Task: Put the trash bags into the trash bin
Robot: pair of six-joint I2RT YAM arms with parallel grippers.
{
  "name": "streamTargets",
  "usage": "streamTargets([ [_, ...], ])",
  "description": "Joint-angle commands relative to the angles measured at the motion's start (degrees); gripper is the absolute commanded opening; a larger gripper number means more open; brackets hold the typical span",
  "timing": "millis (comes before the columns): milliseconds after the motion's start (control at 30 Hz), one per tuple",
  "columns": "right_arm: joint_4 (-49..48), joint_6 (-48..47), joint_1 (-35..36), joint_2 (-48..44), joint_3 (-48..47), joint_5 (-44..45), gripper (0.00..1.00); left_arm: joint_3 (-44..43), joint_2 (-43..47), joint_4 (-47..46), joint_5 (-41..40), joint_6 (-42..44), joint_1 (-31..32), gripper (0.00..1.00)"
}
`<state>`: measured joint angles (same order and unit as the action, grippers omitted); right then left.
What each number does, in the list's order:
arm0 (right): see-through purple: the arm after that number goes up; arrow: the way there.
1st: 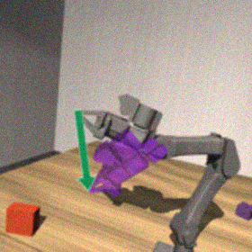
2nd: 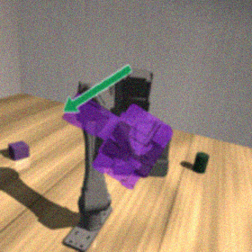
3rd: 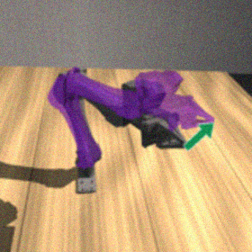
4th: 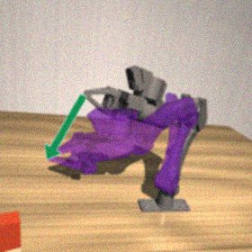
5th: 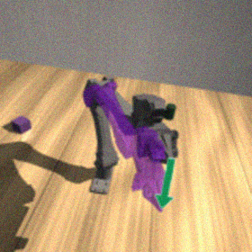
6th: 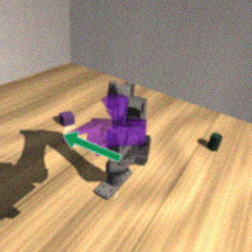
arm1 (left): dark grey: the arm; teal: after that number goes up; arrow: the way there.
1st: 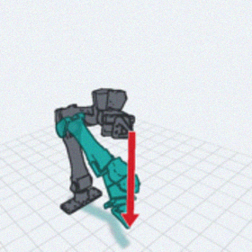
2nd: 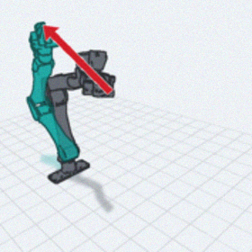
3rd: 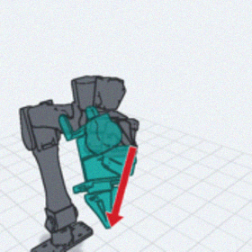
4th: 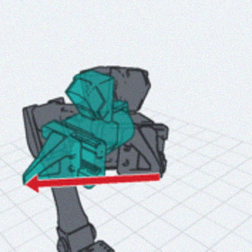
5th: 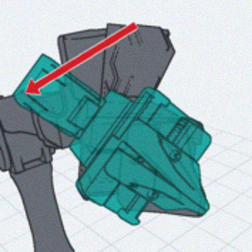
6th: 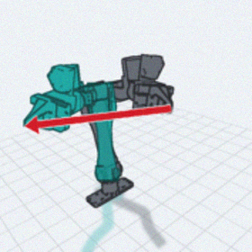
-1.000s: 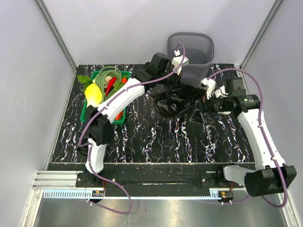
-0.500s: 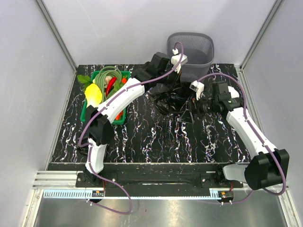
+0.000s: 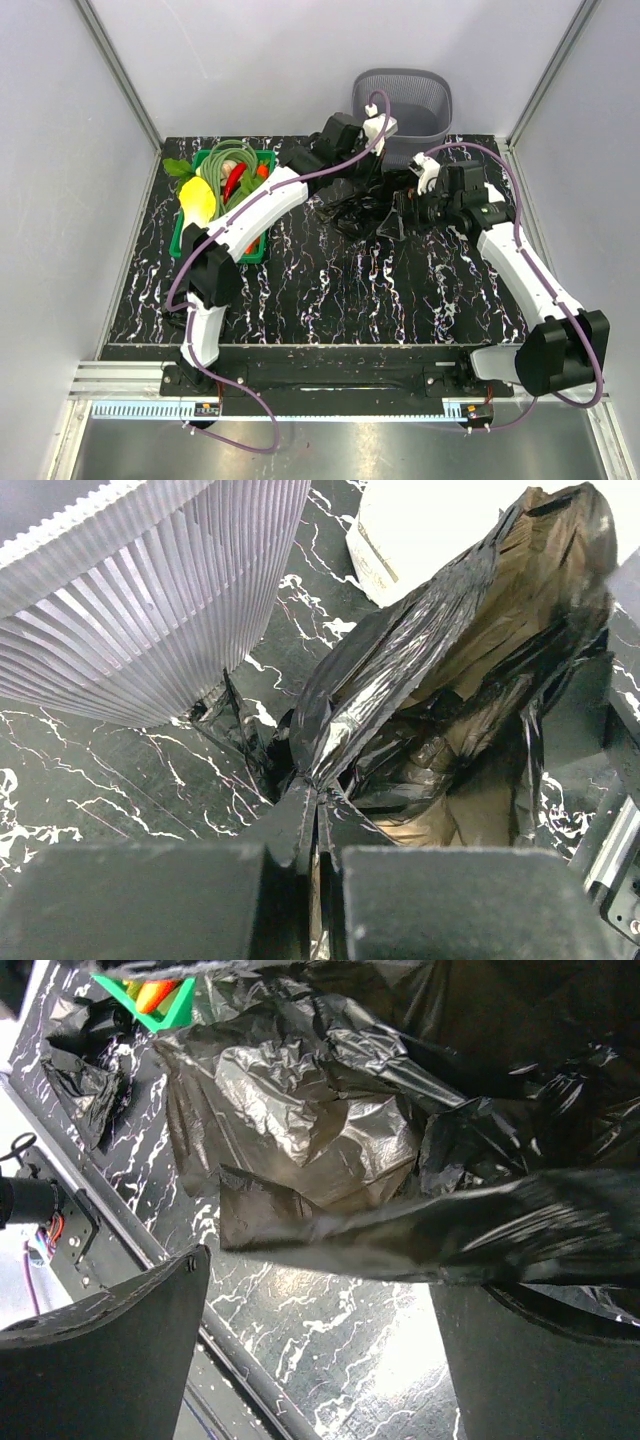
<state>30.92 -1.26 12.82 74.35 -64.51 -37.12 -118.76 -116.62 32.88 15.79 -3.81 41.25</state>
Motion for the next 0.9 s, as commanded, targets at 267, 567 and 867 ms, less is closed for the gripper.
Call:
streamTargets([
  [267, -3.23, 1.61, 0.28, 1.68, -2.72, 5.48, 0.36, 1.34, 2.27, -2.39, -0.15, -0.5, 0.49, 0.0],
  [567, 4.48, -3.4, 0.28, 1.15, -7.81, 6.63, 0.42, 2.3, 3.41, -2.65, -1.9, 0.74, 0.32, 0.0],
  [867, 16.62, -3.85, 0.36, 3.08, -14.23, 12.23, 0.9, -0.86, 1.31, -2.83, -3.57, -1.28, 0.49, 0.0],
])
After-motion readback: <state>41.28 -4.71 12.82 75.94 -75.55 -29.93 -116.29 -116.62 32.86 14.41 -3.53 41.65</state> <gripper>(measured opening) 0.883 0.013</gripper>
